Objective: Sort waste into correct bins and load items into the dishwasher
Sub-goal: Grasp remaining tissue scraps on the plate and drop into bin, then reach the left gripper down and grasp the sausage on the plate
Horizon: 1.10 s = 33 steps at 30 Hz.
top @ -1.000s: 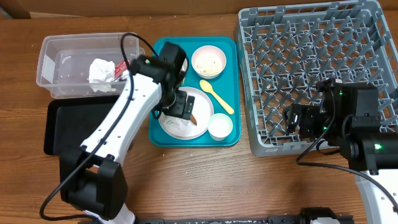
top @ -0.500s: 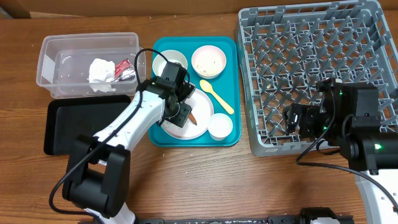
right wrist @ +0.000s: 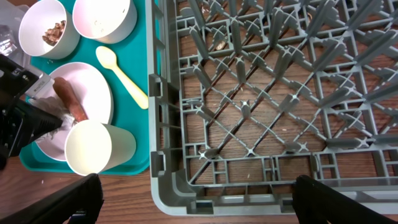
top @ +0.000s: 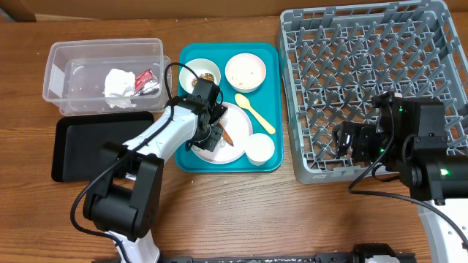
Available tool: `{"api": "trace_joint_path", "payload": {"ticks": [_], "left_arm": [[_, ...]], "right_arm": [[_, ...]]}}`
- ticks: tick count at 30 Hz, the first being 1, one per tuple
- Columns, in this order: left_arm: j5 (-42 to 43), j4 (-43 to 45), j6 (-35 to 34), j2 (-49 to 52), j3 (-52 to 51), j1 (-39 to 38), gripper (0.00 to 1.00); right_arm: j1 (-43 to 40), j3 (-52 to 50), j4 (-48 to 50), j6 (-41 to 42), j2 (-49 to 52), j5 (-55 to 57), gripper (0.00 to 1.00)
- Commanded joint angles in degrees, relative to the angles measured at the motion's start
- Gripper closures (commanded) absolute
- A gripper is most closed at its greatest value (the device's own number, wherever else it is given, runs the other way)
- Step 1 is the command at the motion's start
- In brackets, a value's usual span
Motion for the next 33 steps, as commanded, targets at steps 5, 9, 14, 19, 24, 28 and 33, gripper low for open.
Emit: {"api": "trace_joint_path", "payload": {"ticks": [5, 9, 14, 19, 24, 28, 33], "left_arm": [[1.0, -10.7, -2.4, 0.3, 9.2, -0.4, 0.96], [0.9, -19.6, -4.6, -1.0, 21.0, 0.1, 0.96], [-0.6, -28.1, -5.2, -1.1, 36.1, 2.4, 0.96], [-7.9, -27.1, -8.4, -1.1, 40.3, 8.0, 0.96], [-9.9, -18.3, -11.4, -0.3, 38.4, 16.7, 0.96], [-6.0, -11.5, -11.4, 1.9, 37.6, 21.8, 0.84], [-0.1, -10.0, -11.3, 3.3, 37.7, 24.4, 0.0]], "right_arm": [[-0.2, 0.3, 0.0, 0.0, -0.3, -0.1, 0.0], [-0.2, 0.3, 0.0, 0.0, -0.3, -0.1, 0.0], [-0.2, 0.3, 0.2, 0.0, -0.3, -0.1, 0.0], [-0.2, 0.3, 0.2, 0.0, -0.3, -0.1, 0.0], [-0.2, 0.3, 0.4, 0.0, -0.3, -0.1, 0.0], [-0.2, 0.3, 0.6, 0.0, -0.3, -0.1, 0.0], [-0.2, 0.3, 0.0, 0.0, -0.3, -0.1, 0.0]]}}
